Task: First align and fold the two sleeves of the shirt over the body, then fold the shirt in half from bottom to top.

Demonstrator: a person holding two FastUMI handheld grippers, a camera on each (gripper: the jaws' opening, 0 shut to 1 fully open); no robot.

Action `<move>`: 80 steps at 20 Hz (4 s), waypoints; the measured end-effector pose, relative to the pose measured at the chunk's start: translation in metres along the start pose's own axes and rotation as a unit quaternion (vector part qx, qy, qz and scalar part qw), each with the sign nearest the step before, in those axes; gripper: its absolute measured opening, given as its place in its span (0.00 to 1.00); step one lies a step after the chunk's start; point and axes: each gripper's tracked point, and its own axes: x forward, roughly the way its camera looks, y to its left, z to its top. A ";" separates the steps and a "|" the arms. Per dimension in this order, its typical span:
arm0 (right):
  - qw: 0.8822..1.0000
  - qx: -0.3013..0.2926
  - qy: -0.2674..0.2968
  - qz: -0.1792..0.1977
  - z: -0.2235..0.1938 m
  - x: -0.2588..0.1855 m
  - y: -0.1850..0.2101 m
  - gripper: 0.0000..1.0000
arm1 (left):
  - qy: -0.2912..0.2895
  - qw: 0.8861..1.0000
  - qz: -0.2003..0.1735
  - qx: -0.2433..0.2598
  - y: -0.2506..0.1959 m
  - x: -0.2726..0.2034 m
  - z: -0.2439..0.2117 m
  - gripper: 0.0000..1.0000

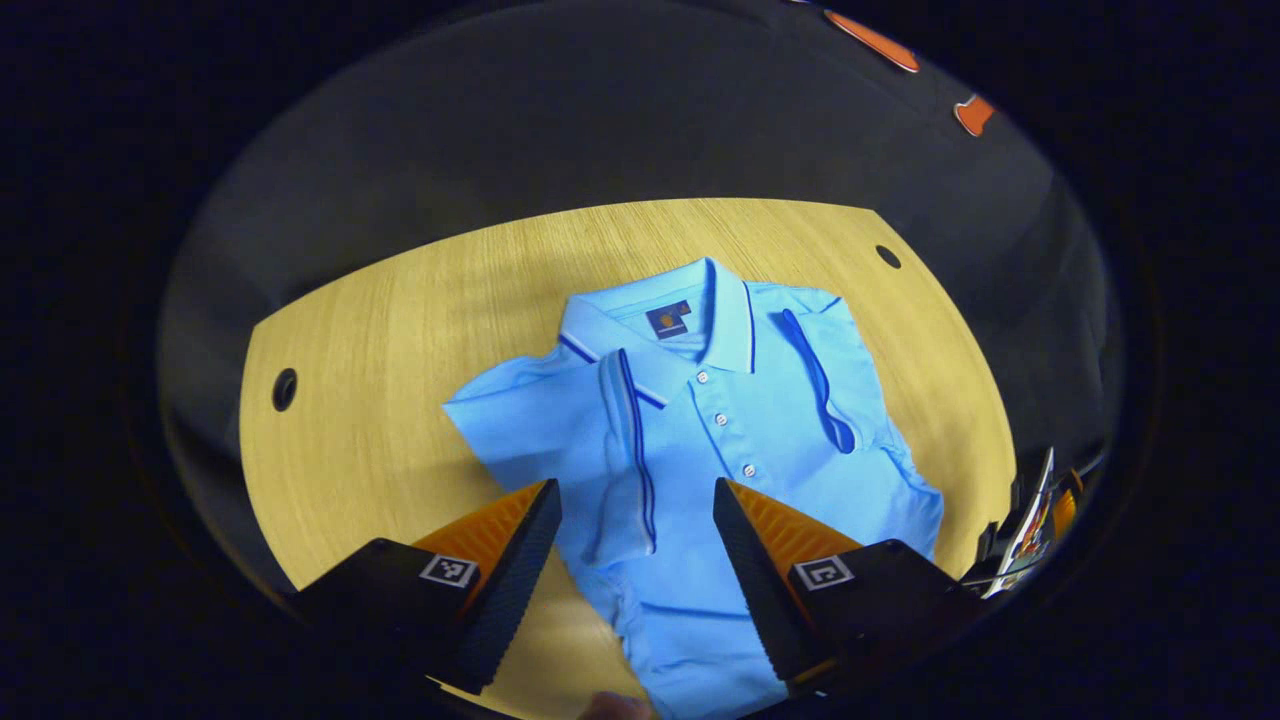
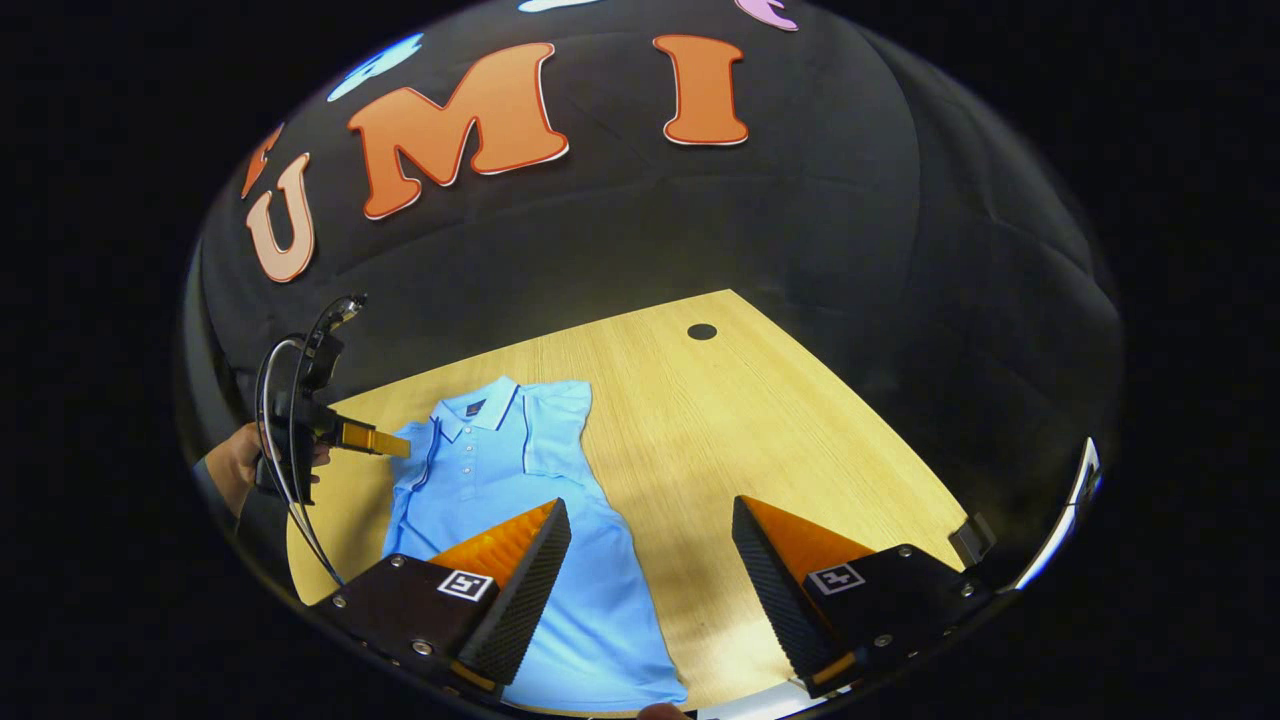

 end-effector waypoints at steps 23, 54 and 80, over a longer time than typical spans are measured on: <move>0.978 -0.140 0.058 0.141 -0.074 -0.028 0.000 0.99 | -0.116 0.982 0.106 -0.103 -0.042 -0.164 -0.191 1.00; 0.933 -0.182 0.254 0.177 -0.250 -0.029 -0.014 0.98 | 0.022 0.986 0.106 -0.127 -0.081 -0.089 -0.398 1.00; 0.936 -0.026 0.245 0.250 -0.212 -0.025 0.035 0.01 | -0.021 0.986 0.075 -0.149 -0.097 -0.096 -0.336 0.04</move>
